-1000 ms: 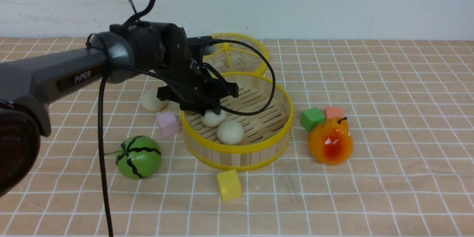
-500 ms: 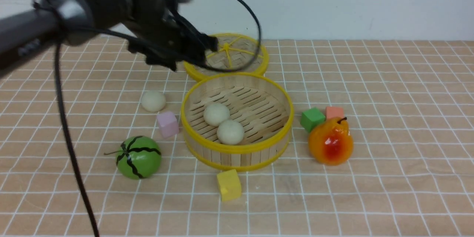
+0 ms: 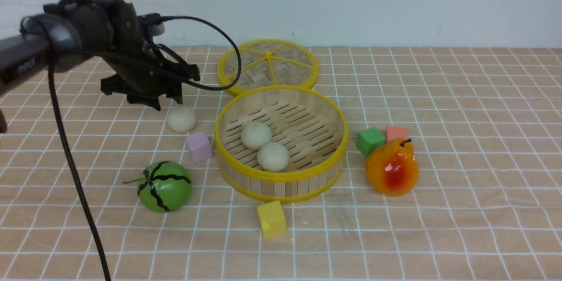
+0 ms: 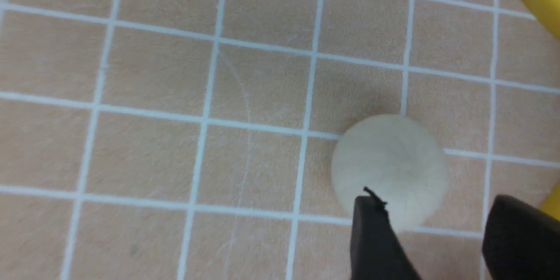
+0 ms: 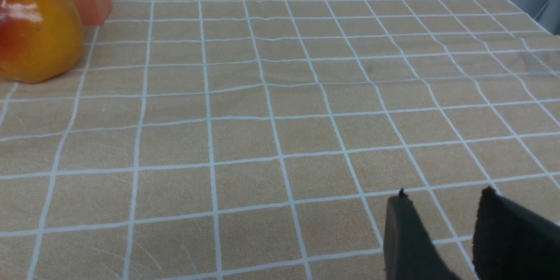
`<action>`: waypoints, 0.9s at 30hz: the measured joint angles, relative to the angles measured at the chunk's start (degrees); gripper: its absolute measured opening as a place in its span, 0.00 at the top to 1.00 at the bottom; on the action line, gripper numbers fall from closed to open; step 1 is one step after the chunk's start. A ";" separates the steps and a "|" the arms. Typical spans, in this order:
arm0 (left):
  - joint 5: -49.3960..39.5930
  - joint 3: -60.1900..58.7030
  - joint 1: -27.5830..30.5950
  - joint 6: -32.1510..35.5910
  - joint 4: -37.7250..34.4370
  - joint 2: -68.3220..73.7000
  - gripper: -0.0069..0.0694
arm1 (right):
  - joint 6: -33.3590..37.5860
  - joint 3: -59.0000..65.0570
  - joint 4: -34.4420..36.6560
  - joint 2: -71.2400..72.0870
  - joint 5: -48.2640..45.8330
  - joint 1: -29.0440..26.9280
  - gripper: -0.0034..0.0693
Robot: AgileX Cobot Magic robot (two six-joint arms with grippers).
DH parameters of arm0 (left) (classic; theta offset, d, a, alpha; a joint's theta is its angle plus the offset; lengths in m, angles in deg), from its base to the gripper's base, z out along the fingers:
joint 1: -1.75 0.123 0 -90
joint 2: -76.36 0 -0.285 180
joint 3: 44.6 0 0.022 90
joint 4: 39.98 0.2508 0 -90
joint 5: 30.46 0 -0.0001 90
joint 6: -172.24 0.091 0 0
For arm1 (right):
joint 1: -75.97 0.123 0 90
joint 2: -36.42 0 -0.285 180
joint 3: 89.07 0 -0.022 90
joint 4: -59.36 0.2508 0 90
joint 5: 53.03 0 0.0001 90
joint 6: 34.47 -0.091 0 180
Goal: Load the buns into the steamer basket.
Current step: Use the left arm to grab a steamed stuffed bun
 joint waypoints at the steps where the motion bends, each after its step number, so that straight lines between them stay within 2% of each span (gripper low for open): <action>1: 0.55 0.00 0.00 0.00 -0.02 0.48 0.48 | 0.00 0.00 0.00 0.00 0.00 0.00 0.62; 12: 3.97 0.00 0.00 0.00 -0.42 4.59 0.50 | 0.00 0.00 0.00 0.00 0.00 0.00 0.62; 17: 4.01 0.06 0.00 0.00 -0.60 5.37 0.56 | 0.00 0.00 0.00 0.00 0.00 0.00 0.62; 19: 3.63 0.23 0.00 1.03 -0.60 5.41 0.68 | 0.00 0.00 0.00 0.00 0.00 0.00 0.62; 20: 3.52 0.28 0.00 1.03 -0.60 5.41 0.69 | 0.00 0.00 0.00 0.00 0.00 0.00 0.62; 22: 2.39 0.30 0.00 2.32 -0.82 5.19 0.84 | 0.00 0.00 0.00 0.00 0.00 0.00 0.62; 23: 2.26 0.30 0.00 2.46 -0.82 5.08 0.85 | 0.00 0.00 0.00 0.00 0.00 0.00 0.62; 24: 1.36 0.30 0.00 2.86 -0.88 4.43 0.91 | 0.00 0.00 0.00 0.00 0.00 0.00 0.62; 27: -0.65 0.24 0.00 3.08 -1.02 1.46 0.92 | 0.00 0.00 0.00 0.00 0.00 0.00 0.62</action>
